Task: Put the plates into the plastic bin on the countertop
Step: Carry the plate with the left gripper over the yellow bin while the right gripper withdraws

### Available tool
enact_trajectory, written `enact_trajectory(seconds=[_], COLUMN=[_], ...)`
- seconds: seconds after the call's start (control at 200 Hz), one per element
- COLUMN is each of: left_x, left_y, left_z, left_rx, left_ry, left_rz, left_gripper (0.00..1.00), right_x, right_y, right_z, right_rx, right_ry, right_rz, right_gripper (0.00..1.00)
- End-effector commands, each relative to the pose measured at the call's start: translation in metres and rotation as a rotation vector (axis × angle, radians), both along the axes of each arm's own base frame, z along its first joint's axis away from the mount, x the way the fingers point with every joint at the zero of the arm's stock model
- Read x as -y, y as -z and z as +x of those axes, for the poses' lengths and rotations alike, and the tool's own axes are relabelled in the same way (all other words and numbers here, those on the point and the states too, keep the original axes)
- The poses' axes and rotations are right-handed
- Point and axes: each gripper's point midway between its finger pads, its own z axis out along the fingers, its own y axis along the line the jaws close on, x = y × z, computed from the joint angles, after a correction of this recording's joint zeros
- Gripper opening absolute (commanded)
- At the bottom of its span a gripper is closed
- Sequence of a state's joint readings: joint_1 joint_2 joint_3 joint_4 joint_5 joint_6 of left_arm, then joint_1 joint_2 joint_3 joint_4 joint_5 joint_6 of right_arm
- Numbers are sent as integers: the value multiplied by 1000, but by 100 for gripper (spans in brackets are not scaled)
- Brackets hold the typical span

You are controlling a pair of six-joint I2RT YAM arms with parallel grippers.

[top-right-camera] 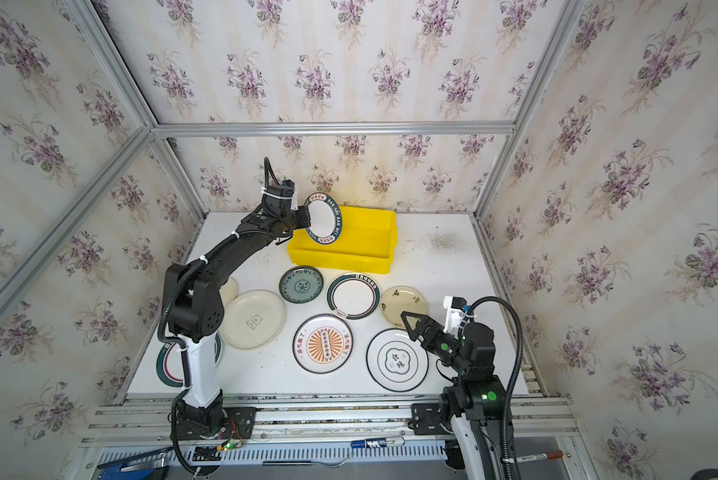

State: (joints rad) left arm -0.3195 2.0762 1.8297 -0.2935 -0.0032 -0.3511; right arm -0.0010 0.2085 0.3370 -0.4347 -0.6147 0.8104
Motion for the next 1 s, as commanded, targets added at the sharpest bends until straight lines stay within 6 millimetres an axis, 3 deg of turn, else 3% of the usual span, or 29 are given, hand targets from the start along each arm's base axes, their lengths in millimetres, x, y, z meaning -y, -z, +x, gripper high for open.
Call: enact_trajectory(seconds=[0.0, 0.25, 0.41, 0.495, 0.805, 0.995], left_x=[-10, -38, -39, -39, -41, -36], left_y=[8, 29, 32, 36, 52, 59], left_z=[-1, -2, -2, -1, 6, 6], left_rx=[-21, -49, -56, -64, -96, -109], left_ry=[-19, -80, -80, -80, -83, -64], left_rz=[75, 271, 280, 286, 330, 309], left_gripper=[0, 0, 0, 8, 9, 20], right_x=[1, 6, 7, 8, 14, 16], right_y=[5, 12, 13, 15, 23, 24], right_z=[-1, 4, 7, 7, 3, 2], right_rx=[-11, -38, -43, -51, -79, -77], right_ry=[4, 22, 24, 25, 62, 70], right_rz=[-18, -53, -65, -72, -96, -102], right_gripper=[92, 91, 91, 91, 90, 90])
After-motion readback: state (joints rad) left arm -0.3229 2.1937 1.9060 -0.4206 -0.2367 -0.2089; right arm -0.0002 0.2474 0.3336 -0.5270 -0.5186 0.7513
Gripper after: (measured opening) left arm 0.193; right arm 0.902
